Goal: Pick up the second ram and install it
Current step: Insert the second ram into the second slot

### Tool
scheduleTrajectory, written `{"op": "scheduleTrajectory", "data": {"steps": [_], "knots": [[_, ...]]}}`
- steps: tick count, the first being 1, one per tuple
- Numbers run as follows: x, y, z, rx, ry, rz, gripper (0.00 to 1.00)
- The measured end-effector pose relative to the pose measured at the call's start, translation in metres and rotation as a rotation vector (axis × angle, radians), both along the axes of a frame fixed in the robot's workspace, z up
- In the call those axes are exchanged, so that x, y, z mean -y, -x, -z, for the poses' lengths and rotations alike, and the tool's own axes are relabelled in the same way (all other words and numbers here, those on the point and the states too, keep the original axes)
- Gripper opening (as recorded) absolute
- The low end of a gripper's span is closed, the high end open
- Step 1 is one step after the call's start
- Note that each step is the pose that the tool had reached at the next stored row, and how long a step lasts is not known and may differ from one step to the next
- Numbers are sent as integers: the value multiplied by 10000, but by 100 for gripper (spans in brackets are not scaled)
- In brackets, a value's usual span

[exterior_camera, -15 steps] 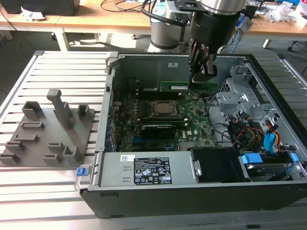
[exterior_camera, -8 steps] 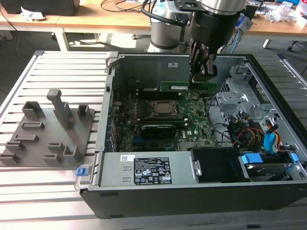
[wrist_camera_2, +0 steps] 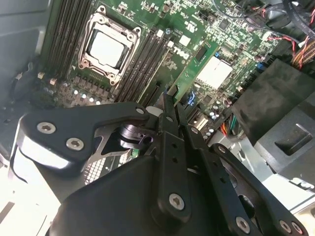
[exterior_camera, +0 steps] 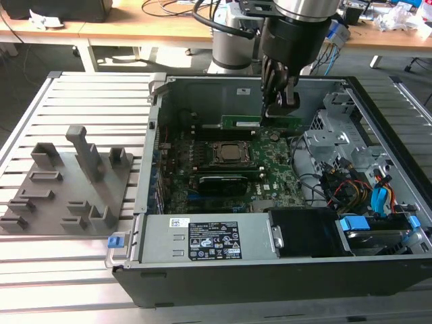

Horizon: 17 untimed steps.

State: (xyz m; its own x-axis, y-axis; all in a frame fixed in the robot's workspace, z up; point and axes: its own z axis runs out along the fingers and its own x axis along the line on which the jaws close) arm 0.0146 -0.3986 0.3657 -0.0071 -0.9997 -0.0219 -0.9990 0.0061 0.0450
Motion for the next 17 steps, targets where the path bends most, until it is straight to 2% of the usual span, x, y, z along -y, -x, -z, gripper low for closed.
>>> {"op": "scheduleTrajectory", "data": {"steps": [6,17], "knots": [[0,86,41,0,0,0,14],[0,105,153,0,1,-1,14]]}}
